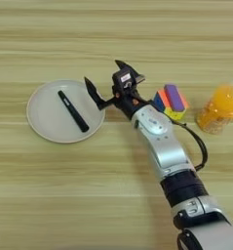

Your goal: Move the objects on the table

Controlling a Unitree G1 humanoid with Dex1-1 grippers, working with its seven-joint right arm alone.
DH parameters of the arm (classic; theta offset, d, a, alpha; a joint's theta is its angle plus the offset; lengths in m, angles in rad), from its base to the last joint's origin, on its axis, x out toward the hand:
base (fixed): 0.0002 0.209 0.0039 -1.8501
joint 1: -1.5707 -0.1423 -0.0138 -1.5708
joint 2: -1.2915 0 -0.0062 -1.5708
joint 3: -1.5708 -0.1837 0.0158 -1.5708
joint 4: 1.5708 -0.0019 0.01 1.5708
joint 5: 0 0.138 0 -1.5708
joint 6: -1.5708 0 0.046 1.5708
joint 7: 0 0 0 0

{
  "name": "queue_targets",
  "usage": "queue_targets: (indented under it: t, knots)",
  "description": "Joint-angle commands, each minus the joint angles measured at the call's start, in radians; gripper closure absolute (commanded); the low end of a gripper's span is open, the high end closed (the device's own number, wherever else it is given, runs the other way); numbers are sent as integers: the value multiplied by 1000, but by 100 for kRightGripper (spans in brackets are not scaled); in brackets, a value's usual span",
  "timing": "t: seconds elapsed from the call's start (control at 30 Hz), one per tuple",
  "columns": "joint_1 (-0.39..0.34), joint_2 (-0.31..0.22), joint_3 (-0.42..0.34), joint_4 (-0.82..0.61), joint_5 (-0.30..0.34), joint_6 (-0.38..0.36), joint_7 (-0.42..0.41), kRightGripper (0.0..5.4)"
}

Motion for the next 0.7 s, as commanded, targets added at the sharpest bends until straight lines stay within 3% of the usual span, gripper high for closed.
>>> queue_targets:
  t: [0.03, 0.23, 0.43, 0.7]
  knots:
    - [-118, 28, 1, -1, 11, -52, 0, 5]
    - [-154, 54, 19, 80, -12, -106, 3, 5]
    - [-128, 98, 54, 90, -30, -100, -7, 5]
    - [-44, 128, 119, 22, -5, 22, 81, 5]
